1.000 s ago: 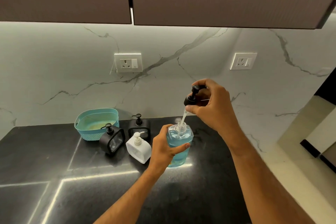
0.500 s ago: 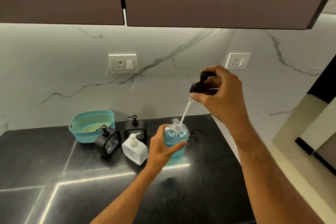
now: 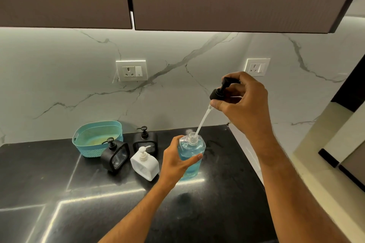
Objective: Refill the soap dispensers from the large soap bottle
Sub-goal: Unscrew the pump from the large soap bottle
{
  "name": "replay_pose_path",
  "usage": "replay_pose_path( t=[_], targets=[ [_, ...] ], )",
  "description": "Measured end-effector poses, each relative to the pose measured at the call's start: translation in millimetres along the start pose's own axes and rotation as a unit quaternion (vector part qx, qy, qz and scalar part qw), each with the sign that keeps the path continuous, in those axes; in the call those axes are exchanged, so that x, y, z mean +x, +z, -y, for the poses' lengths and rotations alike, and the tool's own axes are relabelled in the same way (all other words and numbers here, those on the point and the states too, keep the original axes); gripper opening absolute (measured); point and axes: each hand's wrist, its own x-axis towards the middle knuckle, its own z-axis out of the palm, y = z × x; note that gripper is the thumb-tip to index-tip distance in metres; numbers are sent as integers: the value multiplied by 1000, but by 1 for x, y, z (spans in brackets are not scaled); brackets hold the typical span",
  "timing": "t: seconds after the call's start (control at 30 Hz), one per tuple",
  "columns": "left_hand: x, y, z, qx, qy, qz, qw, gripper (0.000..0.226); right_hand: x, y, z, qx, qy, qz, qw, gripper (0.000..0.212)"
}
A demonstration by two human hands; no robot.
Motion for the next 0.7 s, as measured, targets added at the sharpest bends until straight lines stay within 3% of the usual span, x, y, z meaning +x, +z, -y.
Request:
replay_pose_path(
  t=[0.7],
  targets=[
    [20, 12, 4, -22, 12, 4, 1000, 70, -20, -39, -15, 51, 36, -109, 992, 50]
  ],
)
